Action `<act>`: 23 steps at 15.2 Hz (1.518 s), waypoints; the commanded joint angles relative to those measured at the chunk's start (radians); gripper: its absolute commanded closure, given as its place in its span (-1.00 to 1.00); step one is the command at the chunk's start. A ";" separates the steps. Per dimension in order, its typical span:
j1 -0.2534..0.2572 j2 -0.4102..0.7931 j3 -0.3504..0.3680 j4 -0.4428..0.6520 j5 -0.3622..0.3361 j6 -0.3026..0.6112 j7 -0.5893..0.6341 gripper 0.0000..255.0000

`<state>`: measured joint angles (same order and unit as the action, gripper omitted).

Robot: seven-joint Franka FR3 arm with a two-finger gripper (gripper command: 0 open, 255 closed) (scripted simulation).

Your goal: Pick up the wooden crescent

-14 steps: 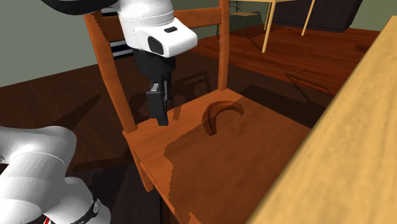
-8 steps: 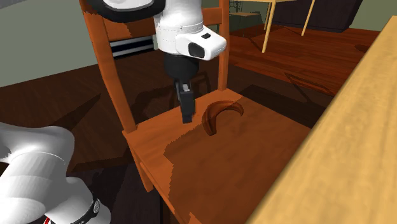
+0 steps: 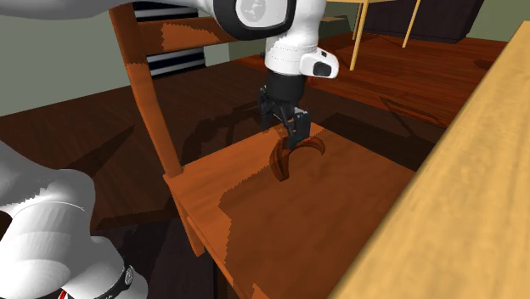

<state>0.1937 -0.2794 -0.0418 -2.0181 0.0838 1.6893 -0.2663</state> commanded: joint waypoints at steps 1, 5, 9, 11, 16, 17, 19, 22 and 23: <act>0.023 0.071 0.007 0.048 0.003 0.008 -0.074 -1.00; 0.053 0.168 0.026 0.111 0.006 0.021 -0.163 -1.00; 0.055 0.171 0.025 0.061 0.007 0.074 -0.167 -1.00; 0.056 0.173 0.024 0.037 0.007 0.101 -0.169 -1.00; 0.057 0.172 0.024 0.026 0.008 0.110 -0.169 1.00; 0.058 0.169 0.025 0.019 0.008 0.115 -0.169 1.00; 0.058 0.168 0.025 0.020 0.008 0.112 -0.168 1.00; 0.058 0.159 0.025 0.012 0.008 0.112 -0.167 1.00; 0.058 0.174 0.023 0.030 0.007 0.108 -0.170 1.00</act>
<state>0.2456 -0.1146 -0.0266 -1.9904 0.0938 1.8026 -0.4356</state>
